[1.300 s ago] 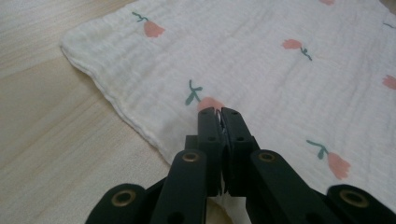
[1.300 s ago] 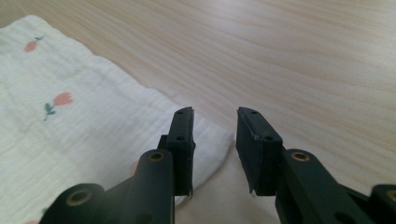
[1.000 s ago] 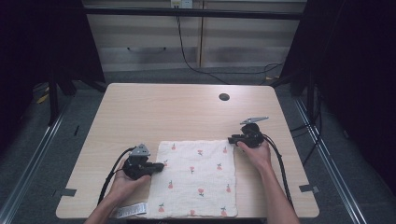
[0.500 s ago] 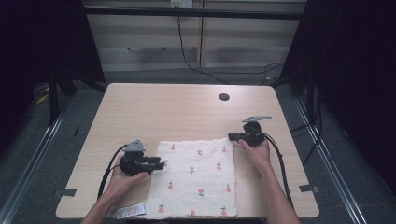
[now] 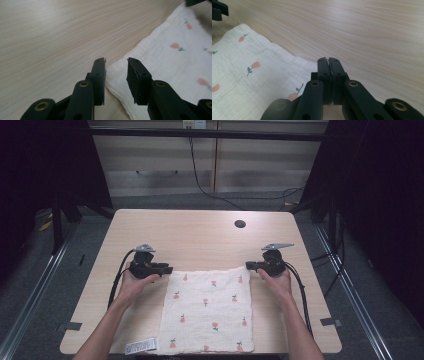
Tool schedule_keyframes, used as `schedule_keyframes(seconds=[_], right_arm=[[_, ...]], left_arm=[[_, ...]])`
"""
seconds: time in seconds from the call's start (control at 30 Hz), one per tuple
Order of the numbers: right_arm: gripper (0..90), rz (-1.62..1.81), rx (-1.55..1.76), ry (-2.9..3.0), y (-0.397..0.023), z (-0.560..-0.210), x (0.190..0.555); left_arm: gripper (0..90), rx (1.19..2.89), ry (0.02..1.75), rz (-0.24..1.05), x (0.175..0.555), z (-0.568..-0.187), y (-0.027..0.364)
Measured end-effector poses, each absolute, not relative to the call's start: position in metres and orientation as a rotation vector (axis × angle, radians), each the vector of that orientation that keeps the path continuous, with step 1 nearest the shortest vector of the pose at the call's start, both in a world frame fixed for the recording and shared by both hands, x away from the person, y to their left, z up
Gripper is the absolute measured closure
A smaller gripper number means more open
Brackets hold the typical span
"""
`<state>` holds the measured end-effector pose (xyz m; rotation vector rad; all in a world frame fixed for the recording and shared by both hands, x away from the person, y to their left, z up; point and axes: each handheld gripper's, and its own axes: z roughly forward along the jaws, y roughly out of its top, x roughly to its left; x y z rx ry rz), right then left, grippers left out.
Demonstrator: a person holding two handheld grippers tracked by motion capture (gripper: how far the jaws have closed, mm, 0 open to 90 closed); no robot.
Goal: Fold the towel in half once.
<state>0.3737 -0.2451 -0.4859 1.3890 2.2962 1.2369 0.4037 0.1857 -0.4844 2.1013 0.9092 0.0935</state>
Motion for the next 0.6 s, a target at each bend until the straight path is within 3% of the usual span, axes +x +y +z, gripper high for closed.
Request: schedule_keyframes(seconds=[0.6], right_arm=[[88.8,1.262,1.387,2.302,-0.244,-0.489,0.372]], left_arm=[[70.5,2.219,0.864,0.173,0.406,-0.493,0.166]])
